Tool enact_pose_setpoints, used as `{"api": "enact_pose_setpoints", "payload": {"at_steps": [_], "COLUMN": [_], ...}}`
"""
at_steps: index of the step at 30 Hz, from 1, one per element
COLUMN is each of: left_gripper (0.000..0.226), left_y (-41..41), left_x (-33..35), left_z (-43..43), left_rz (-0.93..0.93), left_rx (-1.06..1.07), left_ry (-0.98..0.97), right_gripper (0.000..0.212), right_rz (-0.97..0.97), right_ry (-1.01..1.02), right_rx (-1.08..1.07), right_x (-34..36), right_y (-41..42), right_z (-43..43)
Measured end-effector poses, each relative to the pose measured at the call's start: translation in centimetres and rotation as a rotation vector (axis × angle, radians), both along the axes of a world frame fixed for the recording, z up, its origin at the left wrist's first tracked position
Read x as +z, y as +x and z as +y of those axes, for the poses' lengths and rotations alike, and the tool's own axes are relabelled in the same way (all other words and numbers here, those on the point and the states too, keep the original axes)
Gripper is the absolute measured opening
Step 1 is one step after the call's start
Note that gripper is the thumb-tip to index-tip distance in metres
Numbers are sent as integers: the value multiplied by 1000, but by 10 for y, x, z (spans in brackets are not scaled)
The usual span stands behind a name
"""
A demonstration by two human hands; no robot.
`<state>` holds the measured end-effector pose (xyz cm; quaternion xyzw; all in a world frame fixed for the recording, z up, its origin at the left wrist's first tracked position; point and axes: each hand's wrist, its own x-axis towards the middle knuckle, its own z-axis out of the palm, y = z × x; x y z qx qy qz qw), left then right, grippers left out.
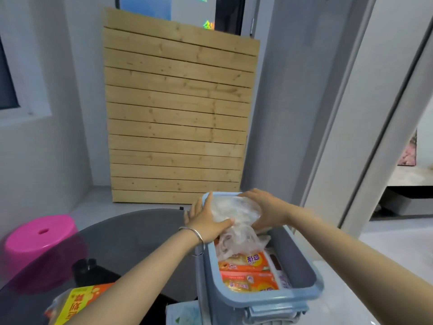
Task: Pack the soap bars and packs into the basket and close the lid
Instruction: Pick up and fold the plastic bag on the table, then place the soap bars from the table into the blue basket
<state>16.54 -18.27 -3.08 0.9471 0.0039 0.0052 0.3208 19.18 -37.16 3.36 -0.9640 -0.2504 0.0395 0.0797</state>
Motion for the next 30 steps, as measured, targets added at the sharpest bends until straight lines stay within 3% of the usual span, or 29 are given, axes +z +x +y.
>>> {"api": "enact_pose_setpoints", "payload": {"at_steps": [5, 7, 10, 15, 20, 26, 30], "left_gripper": [77, 56, 50, 50, 48, 50, 58], "left_y": [-3, -4, -2, -3, -39, -94, -126], "left_x": [3, 4, 5, 7, 0, -14, -33], "left_z": [-3, -3, -3, -6, 16, 96, 161], "left_rz": [-235, -196, -68, -76, -155, -172, -87], "left_rx": [-110, -163, -186, -176, -134, -34, 63], "left_ry": [88, 211, 280, 226, -80, -120, -101], "right_gripper": [76, 79, 89, 80, 70, 42, 39], "right_rz": [206, 134, -40, -300, -51, -41, -15], "right_ry": [297, 129, -206, -325, -48, 451, 524], "right_rx": [8, 7, 12, -75, -113, 1, 173], "right_x": [10, -1, -33, -56, -35, 3, -9], "right_y": [-13, -25, -34, -31, -46, -100, -142], "right_z": [-8, -4, 4, 10, 13, 59, 123]}}
